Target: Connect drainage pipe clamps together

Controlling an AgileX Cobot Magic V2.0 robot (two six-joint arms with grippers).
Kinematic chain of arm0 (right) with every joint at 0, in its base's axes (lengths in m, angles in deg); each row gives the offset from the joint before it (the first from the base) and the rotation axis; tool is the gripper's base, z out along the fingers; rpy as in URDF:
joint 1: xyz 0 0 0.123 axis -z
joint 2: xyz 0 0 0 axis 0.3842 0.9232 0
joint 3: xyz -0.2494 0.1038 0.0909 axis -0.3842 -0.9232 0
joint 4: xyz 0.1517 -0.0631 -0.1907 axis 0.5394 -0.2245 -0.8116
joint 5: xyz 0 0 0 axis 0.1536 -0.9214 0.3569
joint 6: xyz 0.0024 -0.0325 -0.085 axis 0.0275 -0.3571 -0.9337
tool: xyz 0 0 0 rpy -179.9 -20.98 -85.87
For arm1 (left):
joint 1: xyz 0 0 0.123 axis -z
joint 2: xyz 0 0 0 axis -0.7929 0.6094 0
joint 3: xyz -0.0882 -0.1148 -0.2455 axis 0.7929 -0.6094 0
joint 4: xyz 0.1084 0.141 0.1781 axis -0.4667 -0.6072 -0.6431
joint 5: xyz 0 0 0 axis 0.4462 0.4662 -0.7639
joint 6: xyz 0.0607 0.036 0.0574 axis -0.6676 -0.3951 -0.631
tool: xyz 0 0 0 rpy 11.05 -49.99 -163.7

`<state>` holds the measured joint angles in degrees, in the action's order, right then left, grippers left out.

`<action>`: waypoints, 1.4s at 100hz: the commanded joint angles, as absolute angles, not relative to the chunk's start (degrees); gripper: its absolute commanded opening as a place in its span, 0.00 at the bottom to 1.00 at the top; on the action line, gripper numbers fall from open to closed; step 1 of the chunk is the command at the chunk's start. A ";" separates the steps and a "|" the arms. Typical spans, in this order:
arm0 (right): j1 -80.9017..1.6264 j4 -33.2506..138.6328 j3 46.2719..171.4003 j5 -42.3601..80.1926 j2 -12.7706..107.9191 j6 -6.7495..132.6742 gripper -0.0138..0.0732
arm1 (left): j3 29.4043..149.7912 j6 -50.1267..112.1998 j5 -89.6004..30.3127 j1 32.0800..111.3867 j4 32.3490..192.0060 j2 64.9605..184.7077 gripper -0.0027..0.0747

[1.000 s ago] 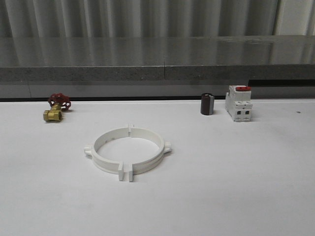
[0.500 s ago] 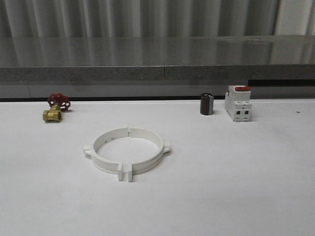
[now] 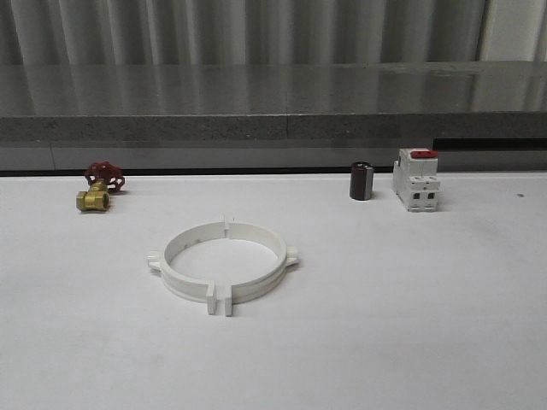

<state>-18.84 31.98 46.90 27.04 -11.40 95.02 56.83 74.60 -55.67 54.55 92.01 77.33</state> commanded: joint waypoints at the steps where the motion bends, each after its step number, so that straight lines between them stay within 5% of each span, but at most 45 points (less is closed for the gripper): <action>1: -18.61 31.24 47.73 30.89 -12.57 94.38 0.09 | 58.29 74.76 -51.44 54.59 92.68 78.03 0.01; 97: -18.61 31.24 47.73 30.89 -12.57 94.38 0.09 | 57.53 74.76 -51.70 54.59 90.65 78.03 0.01; 140: -18.61 31.24 47.73 30.89 -12.57 94.38 0.09 | 33.30 76.63 -20.66 54.47 83.60 68.11 0.01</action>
